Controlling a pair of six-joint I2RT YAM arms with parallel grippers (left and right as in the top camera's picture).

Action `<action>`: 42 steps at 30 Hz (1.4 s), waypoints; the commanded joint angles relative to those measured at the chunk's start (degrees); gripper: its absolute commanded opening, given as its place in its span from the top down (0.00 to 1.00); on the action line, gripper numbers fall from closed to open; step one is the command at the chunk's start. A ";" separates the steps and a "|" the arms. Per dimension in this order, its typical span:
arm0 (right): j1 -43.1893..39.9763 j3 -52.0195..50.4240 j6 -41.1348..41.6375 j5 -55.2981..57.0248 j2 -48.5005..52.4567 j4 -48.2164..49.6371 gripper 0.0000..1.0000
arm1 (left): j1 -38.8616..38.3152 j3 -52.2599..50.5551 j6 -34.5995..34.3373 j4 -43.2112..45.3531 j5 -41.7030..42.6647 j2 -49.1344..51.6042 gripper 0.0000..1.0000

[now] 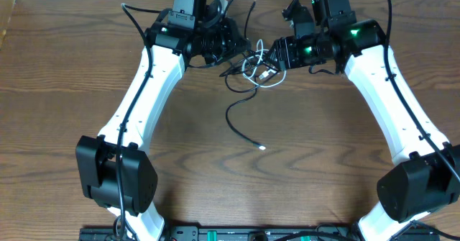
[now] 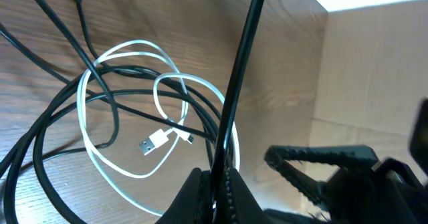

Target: Untangle cables

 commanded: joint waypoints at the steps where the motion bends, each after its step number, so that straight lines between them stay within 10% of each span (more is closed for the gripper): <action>1: 1.53 -0.09 2.43 -0.17 -0.39 1.16 0.43 | 0.09 1.07 -2.03 0.07 -2.54 -1.73 0.93; 10: 6.38 -0.09 2.71 7.39 0.15 3.52 0.46 | 0.09 1.07 -5.07 0.04 -2.29 -1.73 0.93; 33: 7.85 -0.09 6.71 16.48 10.25 9.55 0.99 | 0.11 1.07 -6.12 -0.63 -1.42 -1.73 0.92; 42: 4.28 -0.09 2.71 21.44 10.27 2.56 0.99 | 1.79 1.07 -6.45 -0.46 -1.42 -1.73 0.93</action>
